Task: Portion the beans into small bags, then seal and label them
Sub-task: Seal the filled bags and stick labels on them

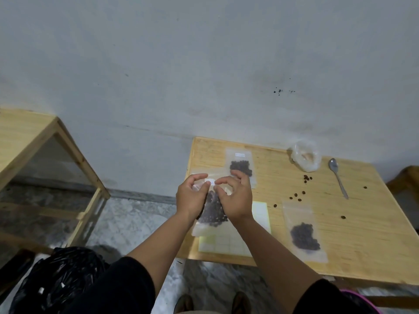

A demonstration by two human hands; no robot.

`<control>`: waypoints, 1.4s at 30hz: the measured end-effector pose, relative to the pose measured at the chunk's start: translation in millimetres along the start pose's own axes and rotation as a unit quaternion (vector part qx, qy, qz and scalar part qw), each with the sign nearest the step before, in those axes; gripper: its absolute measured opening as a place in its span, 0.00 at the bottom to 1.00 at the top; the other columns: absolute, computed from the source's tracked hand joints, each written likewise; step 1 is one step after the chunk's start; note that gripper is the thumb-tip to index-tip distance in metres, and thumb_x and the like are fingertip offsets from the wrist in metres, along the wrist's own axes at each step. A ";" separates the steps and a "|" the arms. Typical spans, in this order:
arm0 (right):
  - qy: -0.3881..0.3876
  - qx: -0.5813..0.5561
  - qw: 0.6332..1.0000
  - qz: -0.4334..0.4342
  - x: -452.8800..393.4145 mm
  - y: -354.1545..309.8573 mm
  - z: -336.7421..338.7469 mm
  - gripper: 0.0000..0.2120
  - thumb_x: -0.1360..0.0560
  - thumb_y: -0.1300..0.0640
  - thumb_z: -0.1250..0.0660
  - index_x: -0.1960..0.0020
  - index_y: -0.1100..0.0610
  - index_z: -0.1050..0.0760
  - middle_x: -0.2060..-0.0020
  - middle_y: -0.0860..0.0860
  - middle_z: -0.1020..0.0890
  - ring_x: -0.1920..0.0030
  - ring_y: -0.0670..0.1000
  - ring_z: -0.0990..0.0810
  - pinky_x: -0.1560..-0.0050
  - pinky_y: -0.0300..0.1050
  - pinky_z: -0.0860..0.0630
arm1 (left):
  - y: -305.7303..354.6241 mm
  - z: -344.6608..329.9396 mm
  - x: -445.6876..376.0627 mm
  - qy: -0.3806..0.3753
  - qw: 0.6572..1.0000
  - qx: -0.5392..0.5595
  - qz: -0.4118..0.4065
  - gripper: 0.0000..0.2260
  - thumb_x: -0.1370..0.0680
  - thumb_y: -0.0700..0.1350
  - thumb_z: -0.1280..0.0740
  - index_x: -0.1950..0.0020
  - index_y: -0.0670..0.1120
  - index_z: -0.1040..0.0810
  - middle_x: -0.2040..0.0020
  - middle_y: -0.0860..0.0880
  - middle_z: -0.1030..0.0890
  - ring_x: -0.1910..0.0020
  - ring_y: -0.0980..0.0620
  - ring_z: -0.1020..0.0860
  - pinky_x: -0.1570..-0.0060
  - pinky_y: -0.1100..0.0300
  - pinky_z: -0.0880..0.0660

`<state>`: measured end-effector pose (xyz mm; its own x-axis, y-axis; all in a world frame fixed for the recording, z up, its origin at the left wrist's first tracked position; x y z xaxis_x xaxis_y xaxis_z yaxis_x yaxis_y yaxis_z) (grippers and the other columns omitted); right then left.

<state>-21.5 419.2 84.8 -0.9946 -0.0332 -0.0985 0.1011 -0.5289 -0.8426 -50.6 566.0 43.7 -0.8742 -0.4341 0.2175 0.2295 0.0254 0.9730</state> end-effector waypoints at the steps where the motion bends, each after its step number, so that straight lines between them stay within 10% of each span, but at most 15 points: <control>1: 0.001 -0.018 0.999 -0.029 1.8 4.9 -1.1 0.04 0.30 0.61 0.28 0.58 0.53 0.19 0.40 0.46 0.31 0.39 0.41 0.35 0.44 0.27 0.38 | -0.8 -1.1 -0.3 -0.001 1.000 0.014 0.004 0.07 0.26 0.45 0.30 0.55 0.59 0.20 0.49 0.56 0.18 0.46 0.51 0.21 0.42 0.49 0.24; 5: -0.027 -0.140 0.983 -0.119 3.8 18.3 -3.8 0.04 0.31 0.59 0.27 0.59 0.51 0.17 0.53 0.49 0.17 0.46 0.49 0.21 0.40 0.47 0.26 | -4.0 -12.2 0.7 -0.037 0.999 0.031 0.007 0.08 0.26 0.43 0.30 0.52 0.56 0.19 0.48 0.54 0.19 0.46 0.53 0.21 0.43 0.52 0.23; 14: 0.027 -0.172 0.962 -0.210 -17.7 47.9 11.2 0.06 0.29 0.60 0.29 0.61 0.49 0.20 0.58 0.47 0.16 0.51 0.49 0.19 0.46 0.42 0.25 | -2.3 -39.0 -7.3 -0.095 0.995 -0.019 -0.017 0.07 0.24 0.42 0.31 0.49 0.53 0.18 0.50 0.59 0.18 0.49 0.59 0.21 0.48 0.63 0.24; 18: 0.026 -0.139 0.975 -0.171 -41.1 50.9 15.5 0.06 0.25 0.61 0.35 0.53 0.54 0.19 0.56 0.49 0.17 0.51 0.50 0.21 0.49 0.39 0.28 | 3.6 -50.5 -22.3 -0.037 0.999 -0.030 -0.017 0.08 0.21 0.44 0.36 0.48 0.53 0.18 0.59 0.56 0.18 0.70 0.64 0.24 0.65 0.71 0.28; 25: -0.067 -0.107 0.981 -0.146 -80.0 86.0 25.5 0.08 0.29 0.58 0.31 0.54 0.46 0.22 0.62 0.50 0.18 0.59 0.51 0.20 0.56 0.45 0.23 | 12.6 -75.6 -81.6 0.038 0.997 -0.066 -0.008 0.09 0.21 0.45 0.37 0.48 0.54 0.19 0.68 0.53 0.23 0.70 0.55 0.27 0.64 0.61 0.30; 30: -0.027 -0.111 0.977 -0.182 -113.2 117.0 45.6 0.08 0.30 0.61 0.29 0.59 0.48 0.21 0.63 0.48 0.17 0.59 0.48 0.20 0.55 0.41 0.23 | 7.6 -111.7 -112.9 -0.008 0.996 -0.092 -0.001 0.07 0.22 0.46 0.35 0.45 0.55 0.22 0.47 0.53 0.20 0.47 0.54 0.25 0.46 0.61 0.29; 42: -0.040 0.059 0.985 -0.154 -162.0 146.7 33.0 0.06 0.27 0.59 0.31 0.51 0.57 0.20 0.57 0.51 0.19 0.58 0.46 0.25 0.58 0.32 0.33 | -12.4 -141.2 -129.4 -0.016 0.953 -0.301 -0.008 0.16 0.23 0.44 0.33 0.36 0.43 0.24 0.34 0.45 0.25 0.35 0.48 0.27 0.34 0.62 0.37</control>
<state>153.6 319.0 -5.4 -0.9767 0.0813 0.1984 -0.2055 -0.6190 -0.7581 120.1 494.8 -7.5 -0.8906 -0.4012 0.2144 0.4108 -0.5070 0.7578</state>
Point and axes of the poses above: each hand's wrist, its own x-axis away from the middle knuckle, its own z-axis out of the back of the hand, y = z × x, the point moved 8 cm from there along -x, towards the middle knuckle
